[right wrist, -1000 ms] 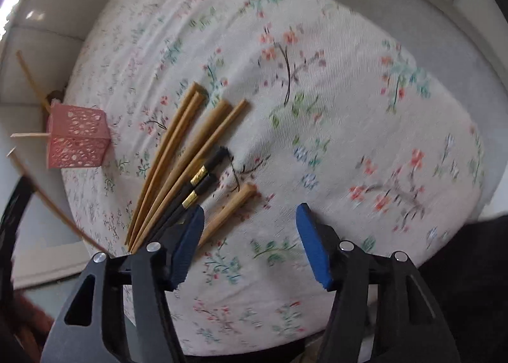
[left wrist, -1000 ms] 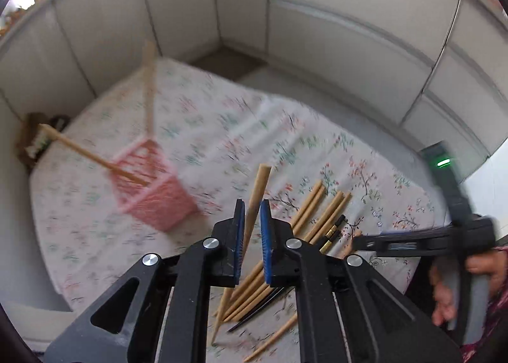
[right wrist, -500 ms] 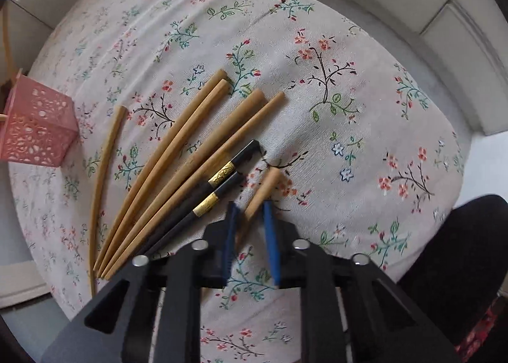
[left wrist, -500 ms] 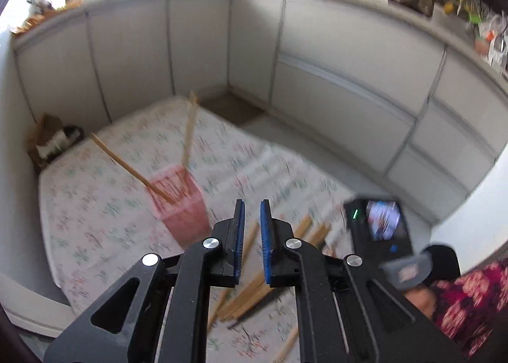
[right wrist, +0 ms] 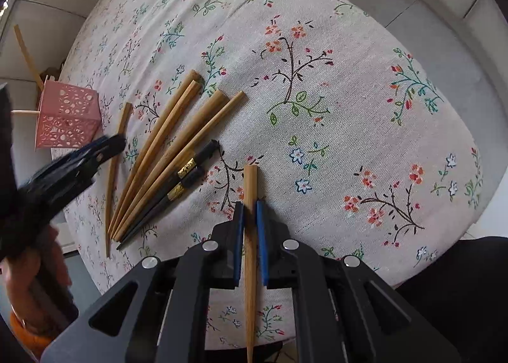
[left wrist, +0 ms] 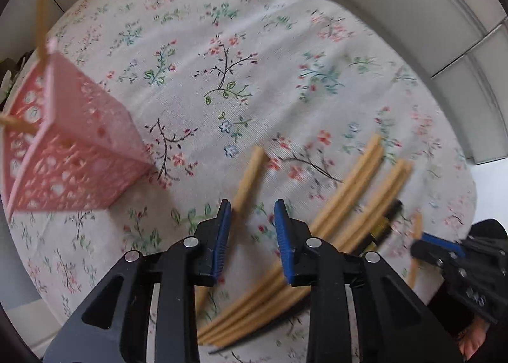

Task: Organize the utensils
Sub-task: 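Grasp another wooden chopstick with the right tool while the left tool lifts its chopstick, then carry both upright chopsticks toward the pink mesh cup with both tools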

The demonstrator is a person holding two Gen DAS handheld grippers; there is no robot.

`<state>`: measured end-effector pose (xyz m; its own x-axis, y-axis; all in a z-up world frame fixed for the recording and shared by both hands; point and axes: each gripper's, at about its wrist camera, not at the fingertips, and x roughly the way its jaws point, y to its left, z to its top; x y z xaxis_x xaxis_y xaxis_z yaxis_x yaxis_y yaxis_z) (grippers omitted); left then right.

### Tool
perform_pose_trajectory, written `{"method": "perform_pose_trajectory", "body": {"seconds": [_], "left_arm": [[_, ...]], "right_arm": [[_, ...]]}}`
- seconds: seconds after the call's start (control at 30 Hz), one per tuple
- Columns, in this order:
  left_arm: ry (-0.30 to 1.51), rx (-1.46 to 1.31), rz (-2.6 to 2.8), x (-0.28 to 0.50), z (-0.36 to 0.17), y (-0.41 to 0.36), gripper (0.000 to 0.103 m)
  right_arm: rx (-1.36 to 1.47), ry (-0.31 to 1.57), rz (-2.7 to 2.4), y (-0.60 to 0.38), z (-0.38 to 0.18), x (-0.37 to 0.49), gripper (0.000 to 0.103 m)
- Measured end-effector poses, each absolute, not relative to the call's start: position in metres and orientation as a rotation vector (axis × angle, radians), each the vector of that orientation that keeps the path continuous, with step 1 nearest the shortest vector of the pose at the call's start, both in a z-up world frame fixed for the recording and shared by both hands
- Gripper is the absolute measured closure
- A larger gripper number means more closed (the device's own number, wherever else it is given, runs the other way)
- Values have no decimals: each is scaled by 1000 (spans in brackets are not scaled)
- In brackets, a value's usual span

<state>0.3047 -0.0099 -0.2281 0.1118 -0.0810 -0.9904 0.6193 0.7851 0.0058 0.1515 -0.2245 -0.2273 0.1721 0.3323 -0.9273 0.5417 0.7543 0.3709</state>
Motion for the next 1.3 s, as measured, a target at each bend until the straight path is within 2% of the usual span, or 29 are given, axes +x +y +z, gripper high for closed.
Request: {"method": "perform_pose_trajectory", "body": {"seconds": [0.13,0.2,0.27,0.33,0.53,0.73,0.9,1.1,1.3], "left_arm": [[1388,518,-546,314,-236,-18,66],[1403,490,-553,319,-237,-15,66],[1378,488,-556,315,-236,-12,68],[1348,448,-545,307,-233,-2,91],[1082,376,-486,252,-199,35,97],[808,237,-375,189,-132,75,97],[667,103,-344,154,-88,83,97],[541,30,-323,117,-49,81,97],[494,25,-302,106,-23,74,97]], "right_arm": [[753,1430,-165,-223,-227,152,95],[752,1416,-166,-225,-227,153,95],[754,1387,-161,-222,-224,146,95],[757,1318,-108,-219,-221,139,95],[629,1097,35,-195,-189,115,95],[459,896,104,-176,-135,90,95],[375,745,146,-165,-95,62,95],[338,617,172,-165,-55,42,95],[332,524,176,-170,-24,33,95]]}}
